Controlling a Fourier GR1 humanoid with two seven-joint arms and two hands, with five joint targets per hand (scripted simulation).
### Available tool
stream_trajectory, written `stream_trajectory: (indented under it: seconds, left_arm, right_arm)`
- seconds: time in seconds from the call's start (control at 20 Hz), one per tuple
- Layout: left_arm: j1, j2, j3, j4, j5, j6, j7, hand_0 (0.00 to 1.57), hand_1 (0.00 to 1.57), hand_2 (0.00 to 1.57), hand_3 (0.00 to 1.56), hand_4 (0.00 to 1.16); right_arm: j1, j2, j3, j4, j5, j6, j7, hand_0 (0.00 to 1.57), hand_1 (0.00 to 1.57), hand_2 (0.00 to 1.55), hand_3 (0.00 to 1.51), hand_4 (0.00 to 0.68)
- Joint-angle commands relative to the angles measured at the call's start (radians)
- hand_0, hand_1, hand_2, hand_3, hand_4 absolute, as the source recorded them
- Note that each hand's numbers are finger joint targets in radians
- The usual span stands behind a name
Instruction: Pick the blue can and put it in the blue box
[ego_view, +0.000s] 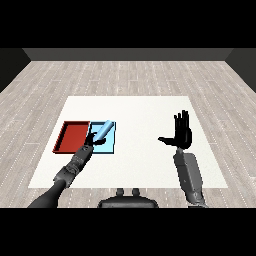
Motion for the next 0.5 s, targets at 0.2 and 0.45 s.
stream_trajectory:
  seconds: [0.2,0.45]
  left_arm:
    - [0.016,0.011,0.024,-0.018,-0.002,0.186,-0.085,0.00,0.00,0.00,0.00,0.00]
    - [0.026,-0.014,0.091,-0.094,0.045,0.273,-0.235,0.00,0.00,0.00,0.00,0.00]
  right_arm:
    - [0.017,0.073,0.042,-0.039,0.013,-0.013,-0.034,0.00,0.00,0.00,0.00,0.000]
    - [0.028,0.023,0.006,-0.030,-0.009,0.032,-0.019,0.00,0.00,0.00,0.00,0.000]
